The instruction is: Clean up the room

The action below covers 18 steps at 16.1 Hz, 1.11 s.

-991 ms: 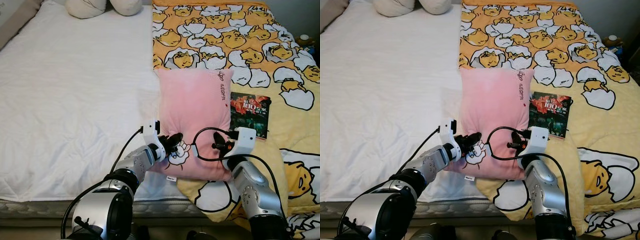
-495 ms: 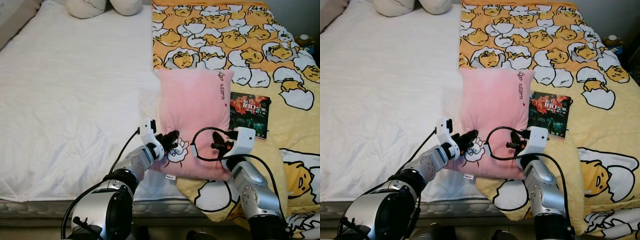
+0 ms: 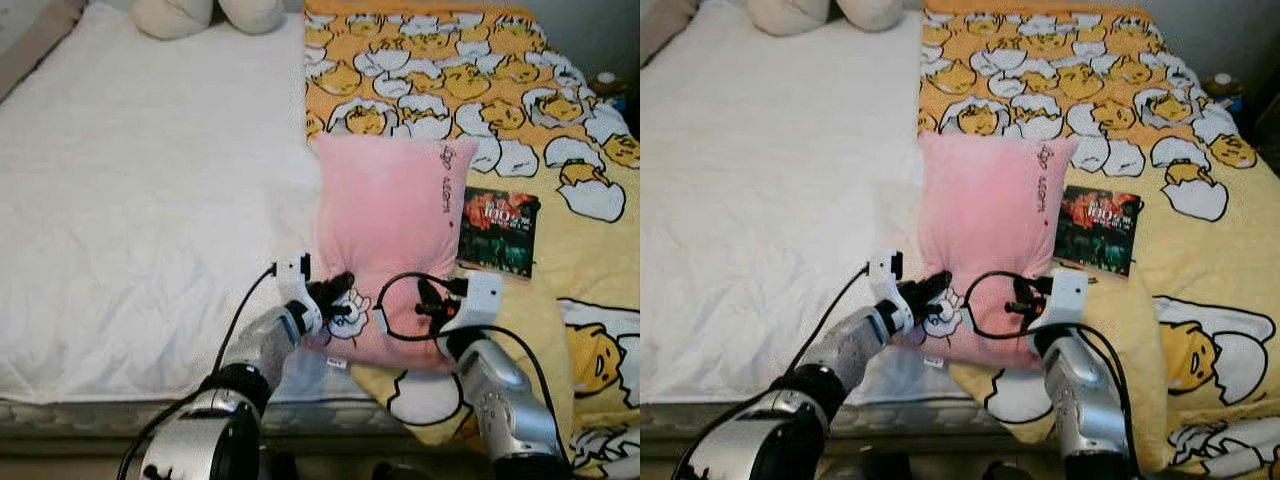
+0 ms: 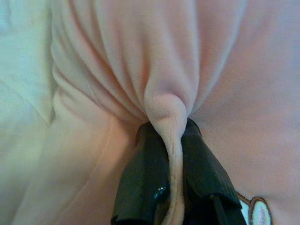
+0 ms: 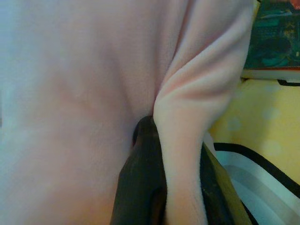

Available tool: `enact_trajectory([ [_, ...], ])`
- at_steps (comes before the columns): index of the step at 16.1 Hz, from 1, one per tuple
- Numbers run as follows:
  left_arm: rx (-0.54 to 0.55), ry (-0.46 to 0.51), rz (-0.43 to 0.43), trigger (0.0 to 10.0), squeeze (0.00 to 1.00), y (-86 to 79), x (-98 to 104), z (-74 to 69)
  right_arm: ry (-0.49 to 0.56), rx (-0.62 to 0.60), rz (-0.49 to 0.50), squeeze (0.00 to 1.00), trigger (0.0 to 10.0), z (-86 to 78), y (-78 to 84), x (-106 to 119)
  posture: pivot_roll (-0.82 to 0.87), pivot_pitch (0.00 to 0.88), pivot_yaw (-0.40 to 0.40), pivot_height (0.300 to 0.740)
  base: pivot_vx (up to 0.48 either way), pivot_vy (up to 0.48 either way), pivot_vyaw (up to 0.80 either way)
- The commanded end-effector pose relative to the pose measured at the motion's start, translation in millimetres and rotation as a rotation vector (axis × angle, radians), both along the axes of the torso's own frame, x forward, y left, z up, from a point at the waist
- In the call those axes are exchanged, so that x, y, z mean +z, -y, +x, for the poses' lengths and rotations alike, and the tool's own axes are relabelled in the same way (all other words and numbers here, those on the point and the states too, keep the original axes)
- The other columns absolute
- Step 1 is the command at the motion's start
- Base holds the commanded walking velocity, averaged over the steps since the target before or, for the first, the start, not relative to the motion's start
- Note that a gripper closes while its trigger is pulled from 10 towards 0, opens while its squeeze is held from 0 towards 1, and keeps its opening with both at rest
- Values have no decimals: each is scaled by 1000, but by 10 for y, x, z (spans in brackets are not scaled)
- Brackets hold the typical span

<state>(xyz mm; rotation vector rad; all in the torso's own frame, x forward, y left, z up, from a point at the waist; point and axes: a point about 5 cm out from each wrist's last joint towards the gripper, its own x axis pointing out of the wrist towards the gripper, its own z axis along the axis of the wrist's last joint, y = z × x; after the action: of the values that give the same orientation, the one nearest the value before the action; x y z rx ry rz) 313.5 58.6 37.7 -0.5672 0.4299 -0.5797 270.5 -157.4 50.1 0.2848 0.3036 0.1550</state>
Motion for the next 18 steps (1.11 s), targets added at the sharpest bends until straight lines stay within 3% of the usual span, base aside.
enact_trajectory([
  [1,-50,-39,-24,0,0,204,-57,-109,-49,59,12,0,0,-43,-128,-81,-132,61,26,740,0,0,0],
  [5,1,-60,51,0,0,40,-293,-312,-140,73,-1,0,0,-189,-132,-295,-118,53,16,740,0,0,0],
  [7,102,131,102,0,0,-97,-45,-164,-57,67,-13,0,0,-70,-152,-129,-111,49,12,740,0,0,0],
  [8,118,183,103,0,0,-118,60,-108,-25,70,-26,0,0,-23,-155,-67,-108,47,12,740,0,0,0],
  [10,157,290,85,0,0,-166,328,23,74,66,-63,0,0,140,-146,136,-101,44,16,740,0,0,0],
  [12,204,415,46,0,0,-247,724,184,182,32,-69,0,0,359,-109,415,-99,38,18,740,0,0,0],
  [14,204,482,53,0,0,-289,926,252,281,30,-63,0,0,513,-131,678,-92,31,23,740,0,0,0],
  [18,204,510,47,0,0,-324,1047,246,380,48,-63,0,0,621,-190,937,-89,22,24,740,0,0,0],
])
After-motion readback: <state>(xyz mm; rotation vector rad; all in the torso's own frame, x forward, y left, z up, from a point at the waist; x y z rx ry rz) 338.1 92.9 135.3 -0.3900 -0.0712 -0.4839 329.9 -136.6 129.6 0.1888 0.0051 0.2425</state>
